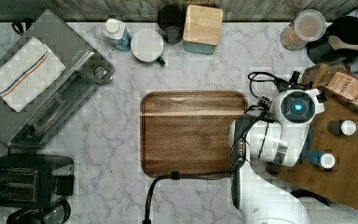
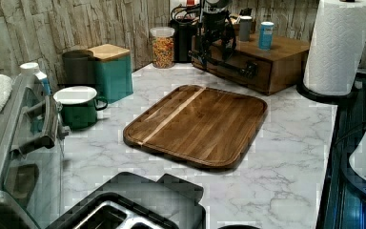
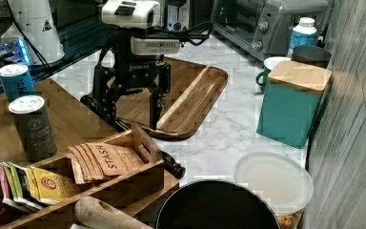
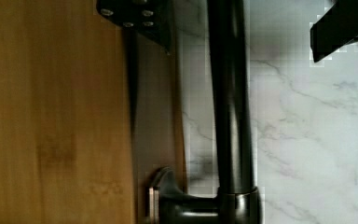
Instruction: Open the drawer.
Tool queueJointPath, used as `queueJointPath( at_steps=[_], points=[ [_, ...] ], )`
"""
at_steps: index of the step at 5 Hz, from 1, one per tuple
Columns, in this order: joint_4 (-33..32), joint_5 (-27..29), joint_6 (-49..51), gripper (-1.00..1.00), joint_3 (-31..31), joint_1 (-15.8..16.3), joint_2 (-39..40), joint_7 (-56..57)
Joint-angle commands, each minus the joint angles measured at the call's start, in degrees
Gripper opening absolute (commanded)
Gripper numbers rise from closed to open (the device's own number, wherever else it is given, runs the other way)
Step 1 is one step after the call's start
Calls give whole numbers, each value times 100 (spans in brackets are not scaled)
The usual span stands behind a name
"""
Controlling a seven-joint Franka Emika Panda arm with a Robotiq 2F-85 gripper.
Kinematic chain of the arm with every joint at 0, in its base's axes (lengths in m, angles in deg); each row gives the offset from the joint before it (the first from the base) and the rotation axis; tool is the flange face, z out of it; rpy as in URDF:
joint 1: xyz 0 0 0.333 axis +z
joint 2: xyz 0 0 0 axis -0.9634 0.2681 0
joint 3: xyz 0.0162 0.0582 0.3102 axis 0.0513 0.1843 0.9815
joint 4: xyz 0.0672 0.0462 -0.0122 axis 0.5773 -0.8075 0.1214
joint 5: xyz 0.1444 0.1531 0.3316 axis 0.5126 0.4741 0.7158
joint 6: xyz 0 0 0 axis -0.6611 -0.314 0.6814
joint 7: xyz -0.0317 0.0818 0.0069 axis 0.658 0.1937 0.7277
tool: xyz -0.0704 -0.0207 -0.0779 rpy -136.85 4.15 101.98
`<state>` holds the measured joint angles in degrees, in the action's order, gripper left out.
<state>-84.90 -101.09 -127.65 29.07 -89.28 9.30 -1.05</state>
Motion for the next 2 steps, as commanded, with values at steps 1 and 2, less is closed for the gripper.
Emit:
queueJointPath(
  at_steps=[1,2],
  points=[
    [27,468,-141,100,73,-115,326,-189],
    [211,601,120,100,114,-95,397,-37]
  ],
)
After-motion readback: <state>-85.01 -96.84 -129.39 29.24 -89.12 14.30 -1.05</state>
